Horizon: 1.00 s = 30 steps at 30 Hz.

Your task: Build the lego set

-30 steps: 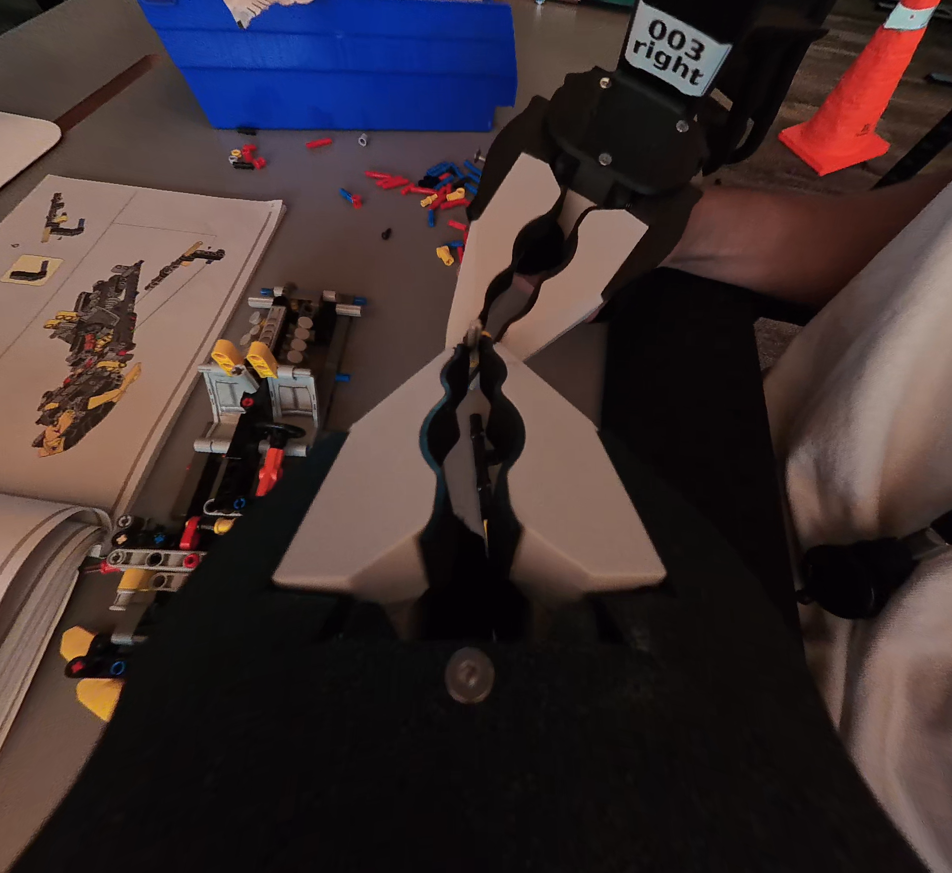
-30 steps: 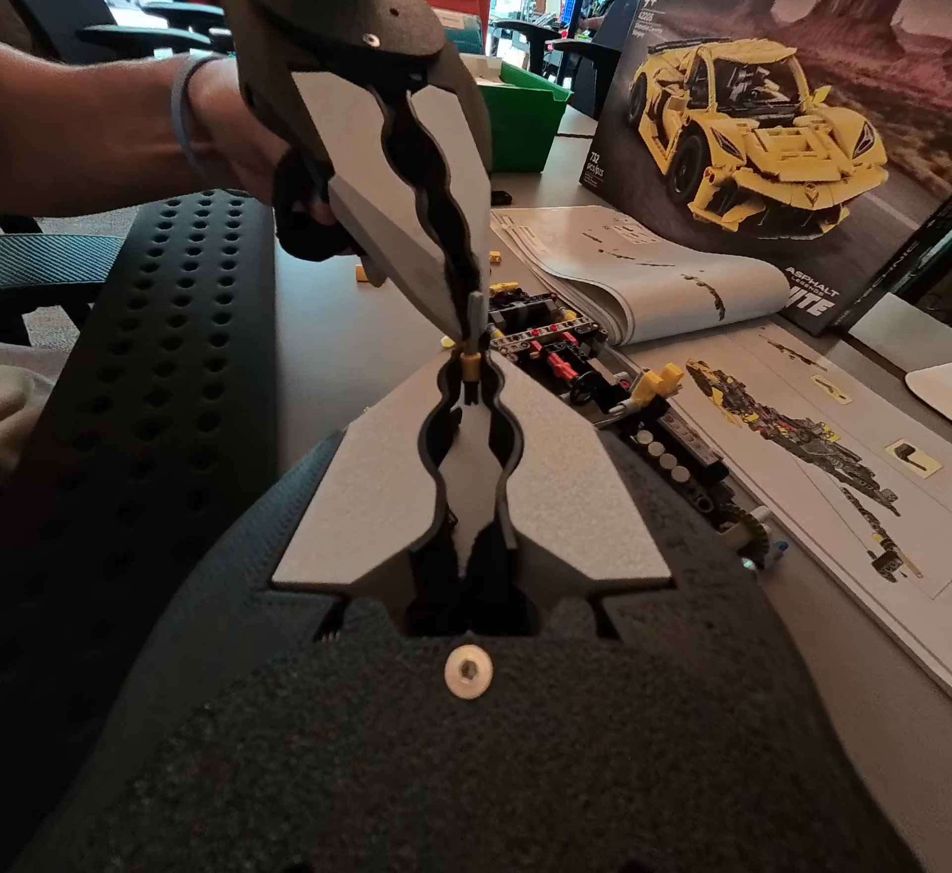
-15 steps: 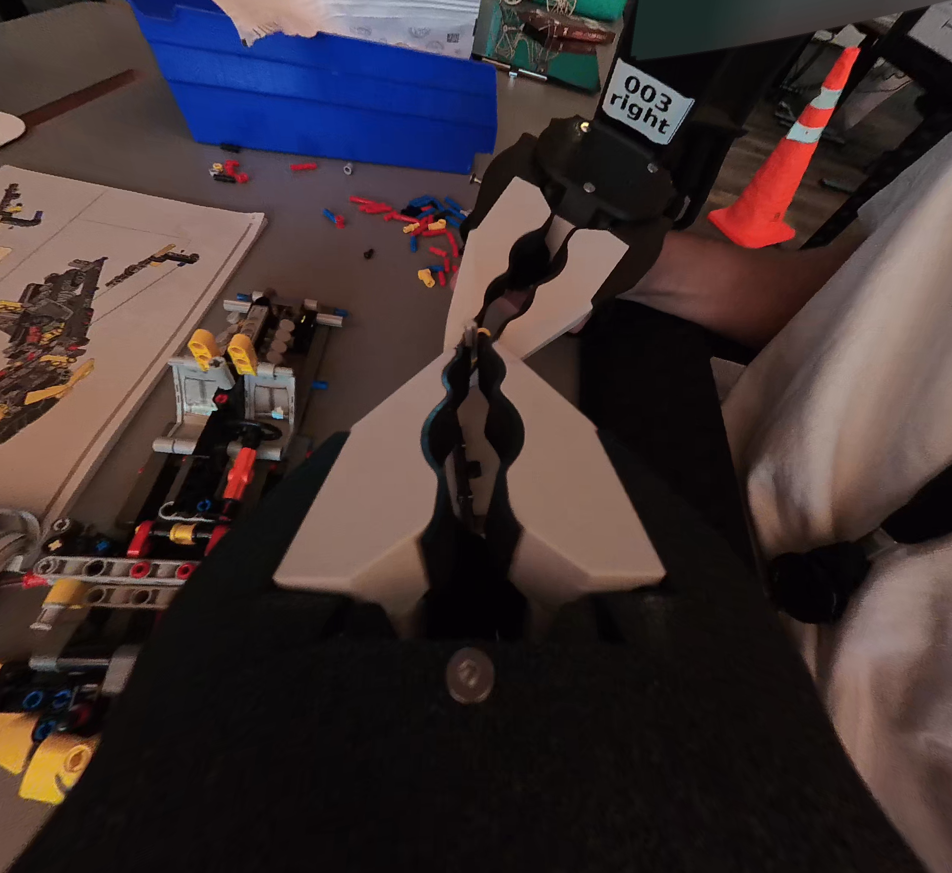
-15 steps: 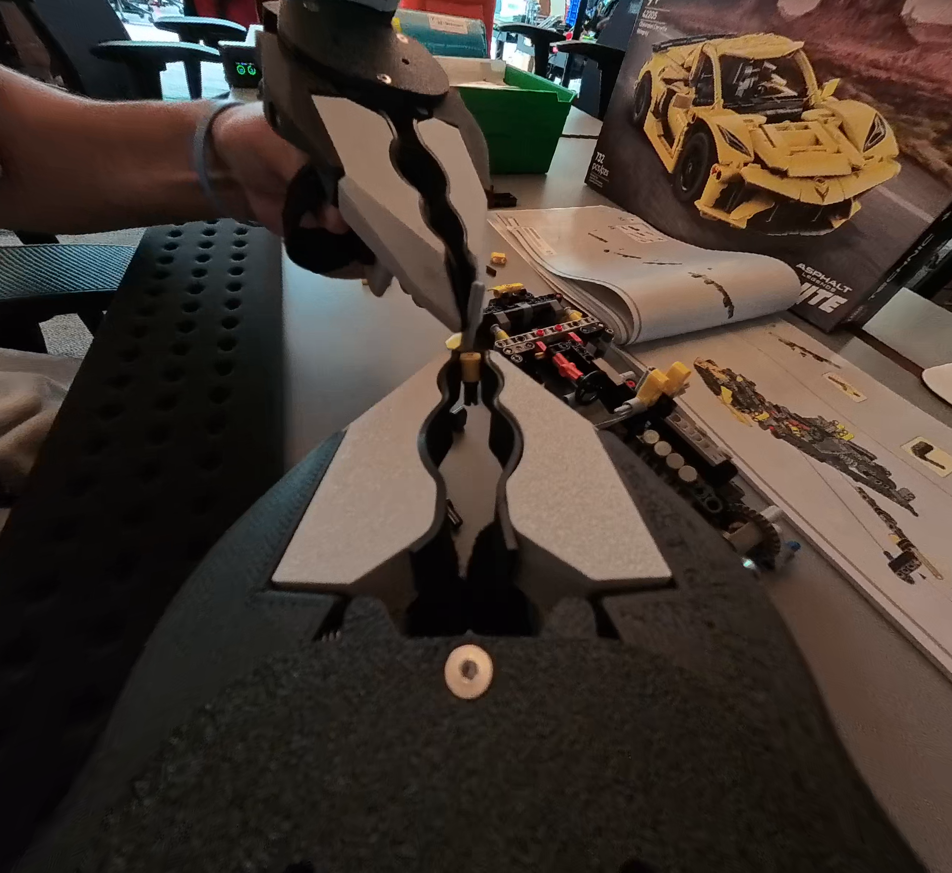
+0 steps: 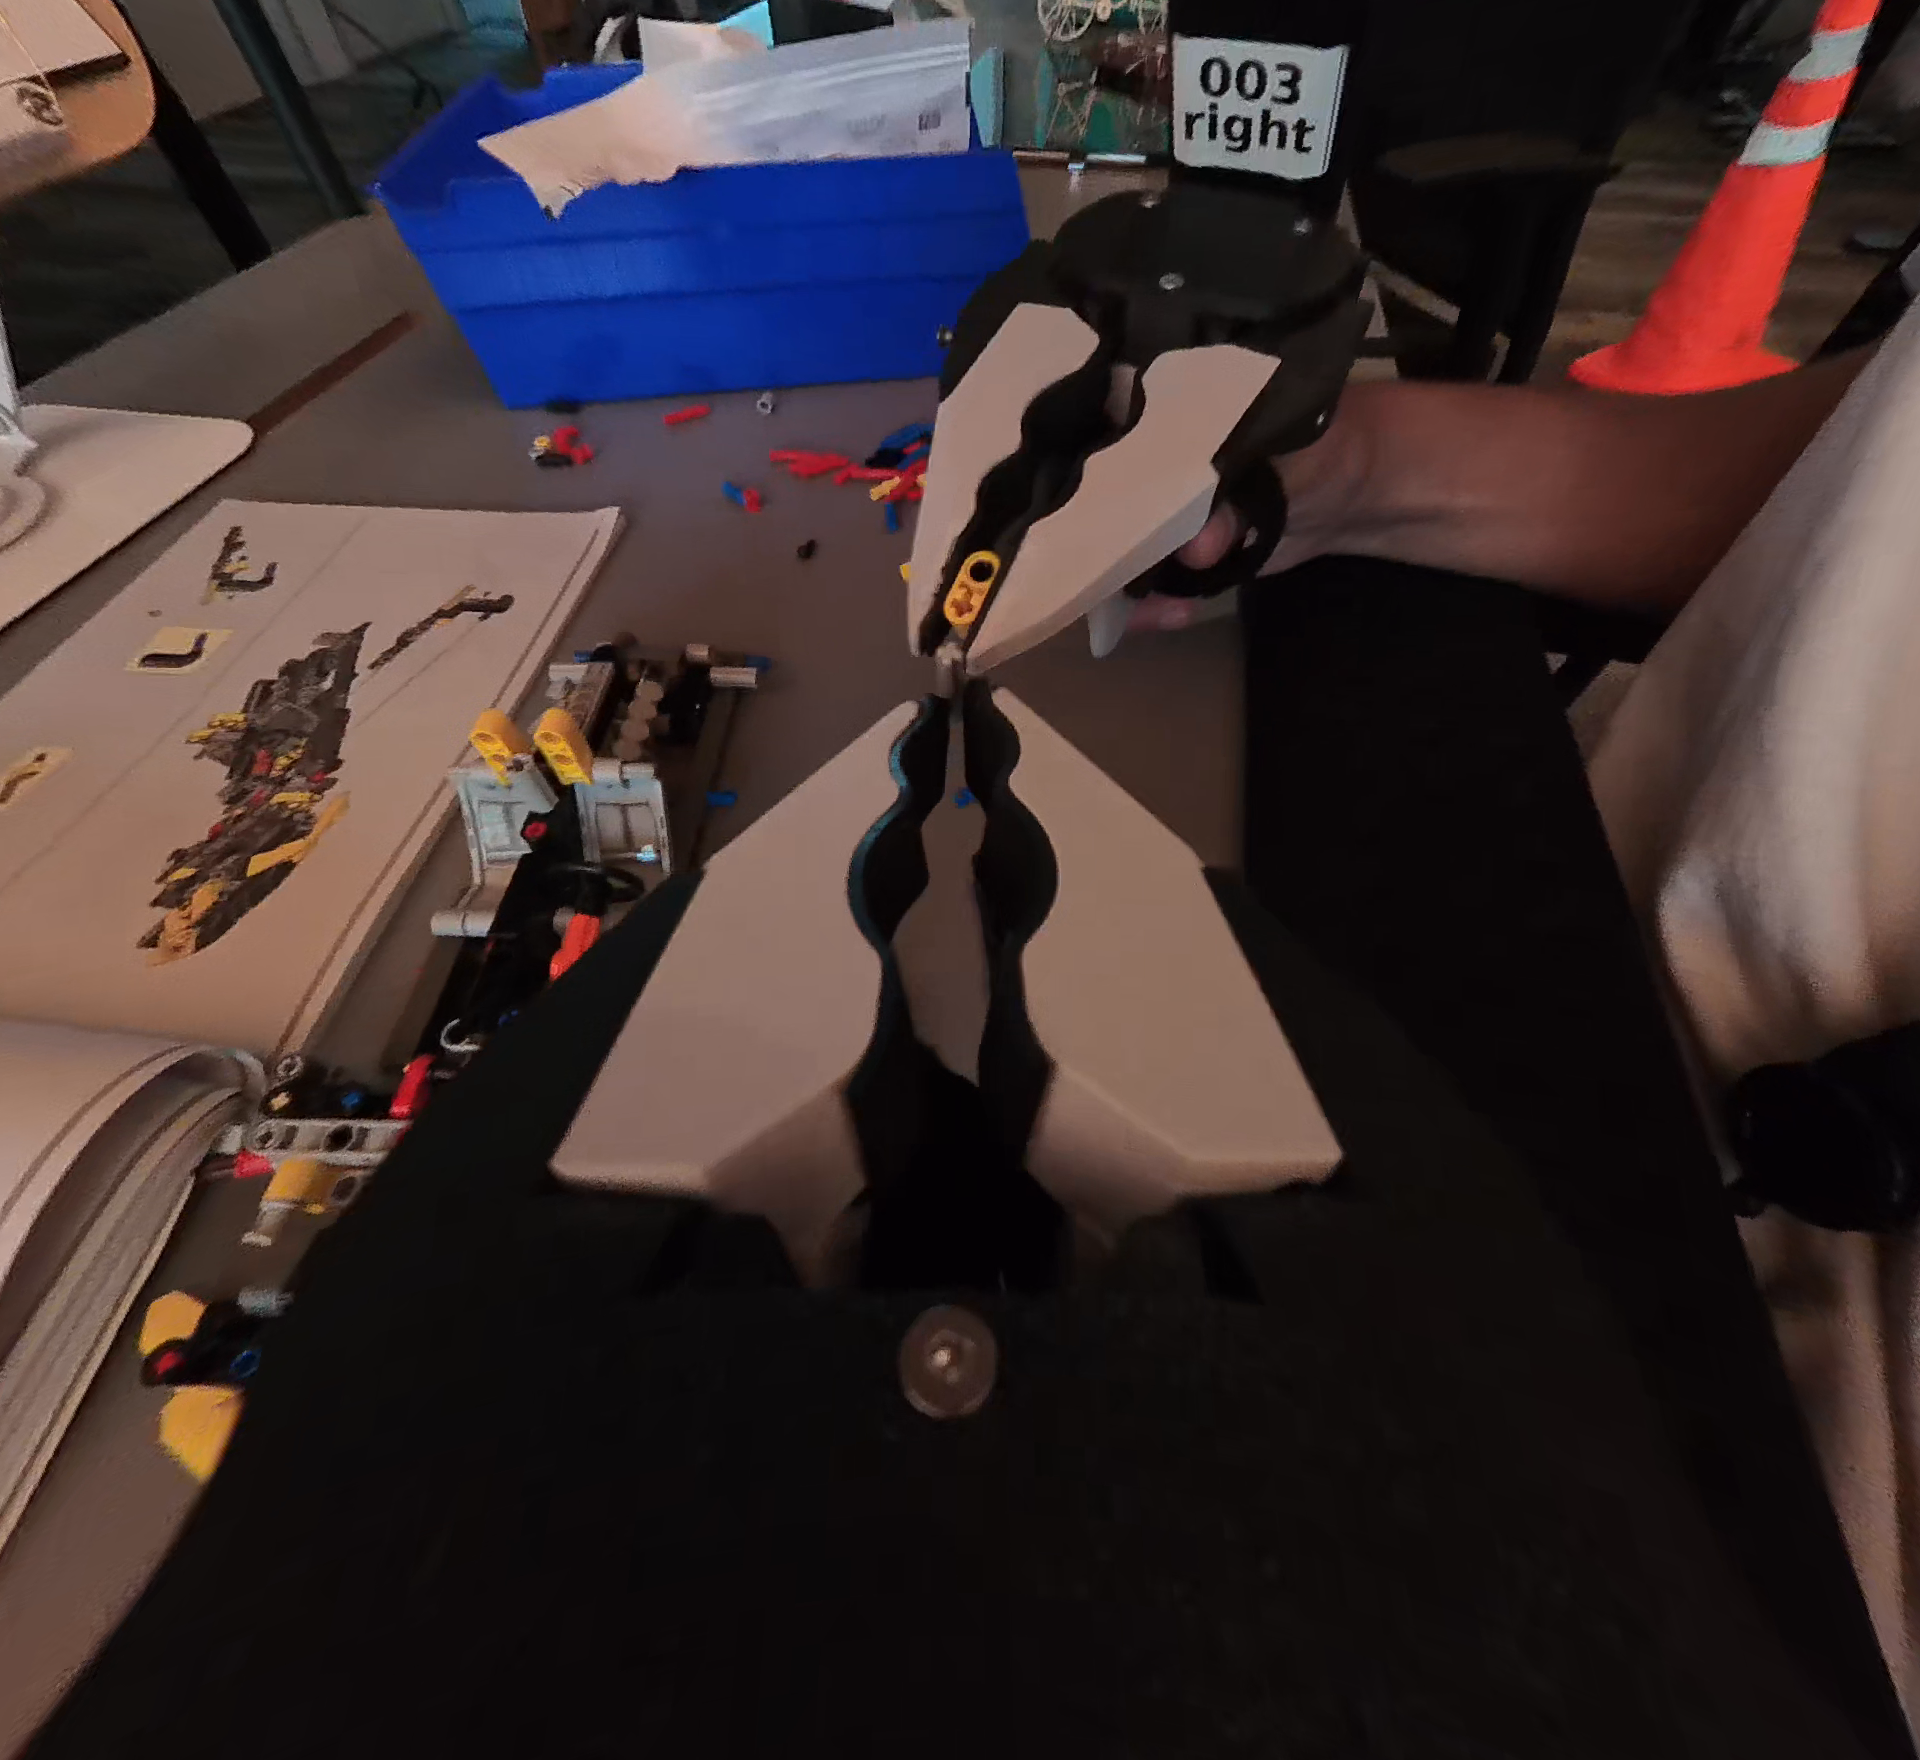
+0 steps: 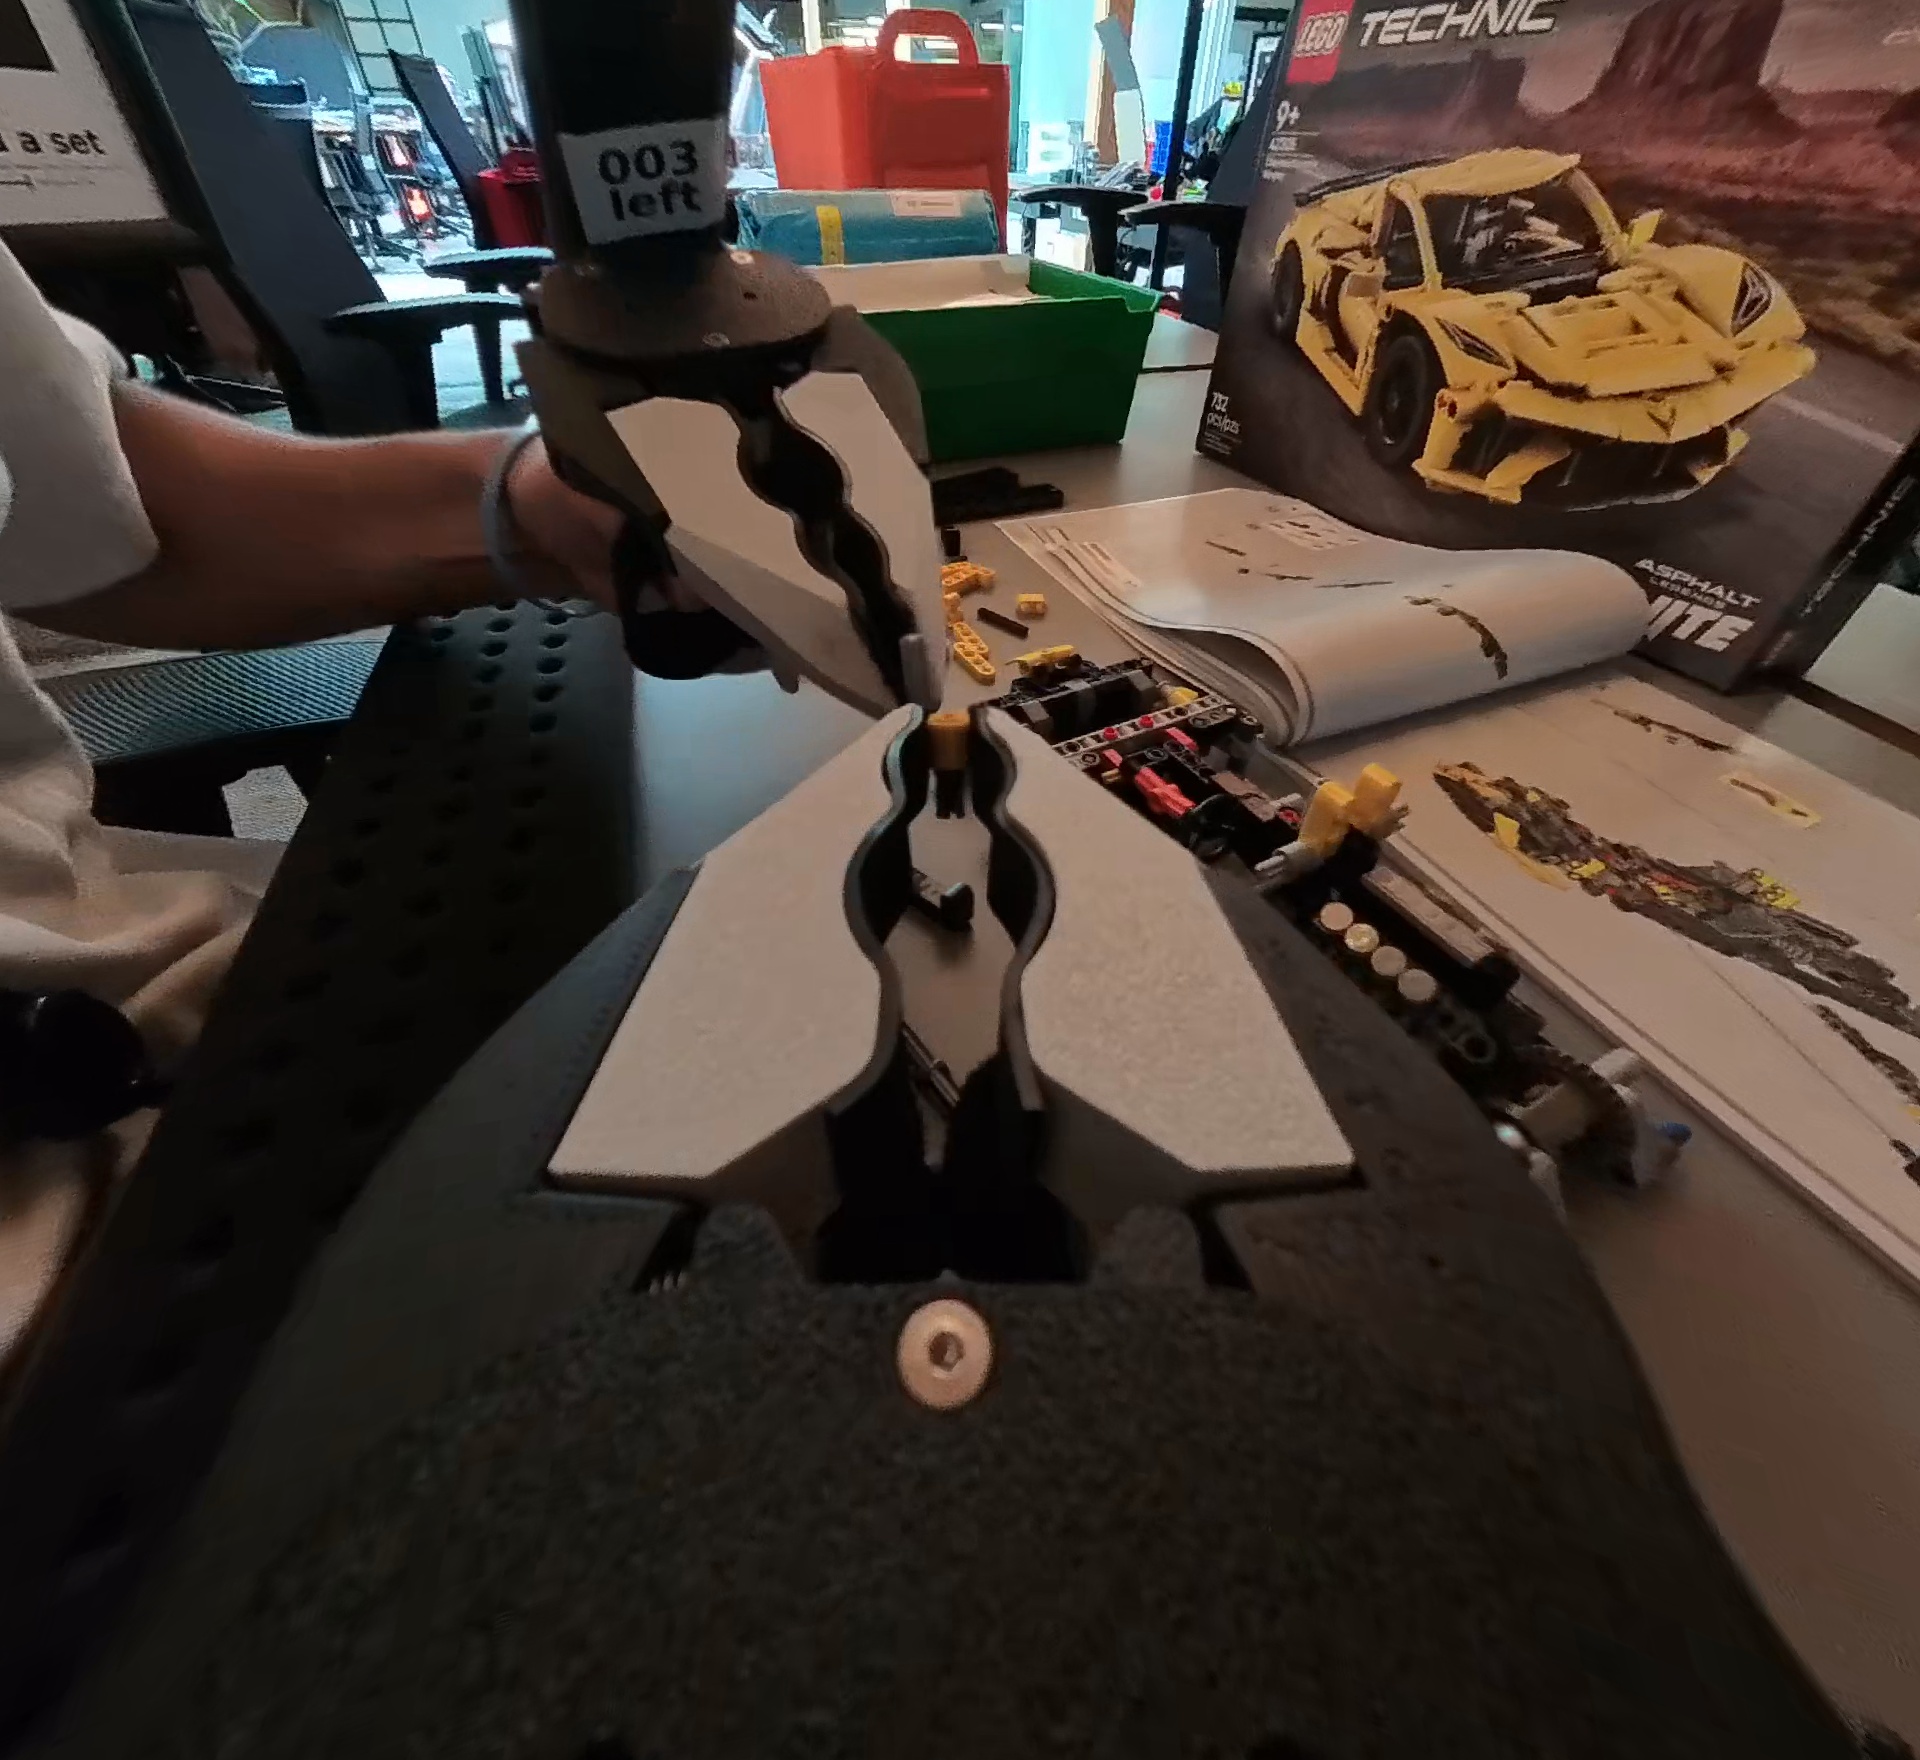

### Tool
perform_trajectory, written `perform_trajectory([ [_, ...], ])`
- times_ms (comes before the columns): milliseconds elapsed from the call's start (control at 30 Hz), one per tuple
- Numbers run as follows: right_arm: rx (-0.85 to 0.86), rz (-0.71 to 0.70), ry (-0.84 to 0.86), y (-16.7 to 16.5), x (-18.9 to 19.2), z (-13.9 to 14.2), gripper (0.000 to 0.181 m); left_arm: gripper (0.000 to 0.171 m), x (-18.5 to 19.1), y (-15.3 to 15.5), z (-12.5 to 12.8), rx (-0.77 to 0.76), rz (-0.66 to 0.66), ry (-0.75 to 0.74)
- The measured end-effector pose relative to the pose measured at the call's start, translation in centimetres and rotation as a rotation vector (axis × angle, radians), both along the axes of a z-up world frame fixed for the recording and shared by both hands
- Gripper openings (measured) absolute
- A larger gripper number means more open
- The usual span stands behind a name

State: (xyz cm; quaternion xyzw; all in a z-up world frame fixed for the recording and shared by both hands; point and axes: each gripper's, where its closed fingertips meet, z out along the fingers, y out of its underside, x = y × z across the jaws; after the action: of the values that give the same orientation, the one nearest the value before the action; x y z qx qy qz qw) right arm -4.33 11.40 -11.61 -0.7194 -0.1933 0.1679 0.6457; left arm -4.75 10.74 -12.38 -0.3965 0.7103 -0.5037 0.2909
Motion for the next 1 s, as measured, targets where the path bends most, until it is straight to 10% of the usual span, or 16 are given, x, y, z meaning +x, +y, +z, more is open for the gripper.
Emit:
perform_trajectory([
  [1000, -0.037, 0.057, -0.16, -0.1, -1.3, -2.3, 0.007, 0.0, -1.1, -0.8, -0.5, 0.042, -0.074, -0.032],
])
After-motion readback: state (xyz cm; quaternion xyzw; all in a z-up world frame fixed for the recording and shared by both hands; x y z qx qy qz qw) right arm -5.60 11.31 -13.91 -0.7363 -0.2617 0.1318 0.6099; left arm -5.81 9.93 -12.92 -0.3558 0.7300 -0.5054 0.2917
